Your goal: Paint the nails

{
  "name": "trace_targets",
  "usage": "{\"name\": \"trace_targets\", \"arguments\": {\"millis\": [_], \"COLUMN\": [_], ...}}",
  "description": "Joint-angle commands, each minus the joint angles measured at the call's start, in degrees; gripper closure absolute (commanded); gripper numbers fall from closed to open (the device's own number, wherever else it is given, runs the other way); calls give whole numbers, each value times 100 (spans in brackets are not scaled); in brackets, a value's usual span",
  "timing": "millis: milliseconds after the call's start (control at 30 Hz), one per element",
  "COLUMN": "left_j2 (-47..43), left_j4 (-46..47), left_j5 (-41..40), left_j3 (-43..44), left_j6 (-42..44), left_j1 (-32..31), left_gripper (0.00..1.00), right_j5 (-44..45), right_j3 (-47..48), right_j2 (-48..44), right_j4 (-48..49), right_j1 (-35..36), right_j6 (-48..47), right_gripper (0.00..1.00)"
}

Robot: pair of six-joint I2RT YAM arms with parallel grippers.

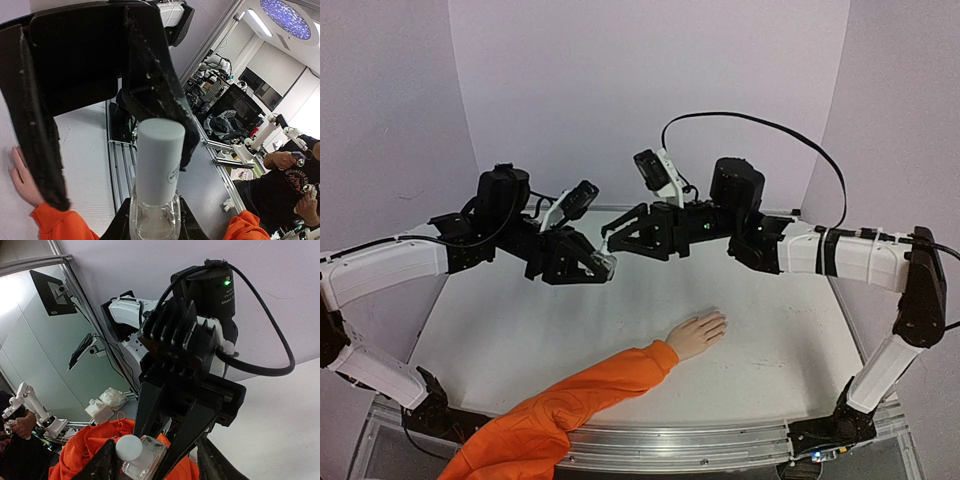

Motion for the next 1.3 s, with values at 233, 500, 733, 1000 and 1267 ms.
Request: {"name": "trace_targets", "arguments": {"millis": [233,500,733,1000,1267], "left_j2": [67,29,-529,-374,159], "left_j4": [211,219,180,187,192], "left_j5": [214,31,-2864,-7640,-8042], "left_j3": [297,286,19,422,613], "left_j6": [18,37,337,955,1099], "left_j1": [0,8,57,-257,-457], "left_gripper": [100,100,100,100,100], "right_j5": [-392,-365,537,6105,7332], "right_j3": [334,312,95,1359,2430], "right_j2": [117,170,134,997,1665], "right_j4": [860,912,344,-2778,-3473], "right_j1": [189,282,324,1114,1770], "right_j6": [290,261,-116,27,699], "right_gripper": [63,97,100,100,100]}}
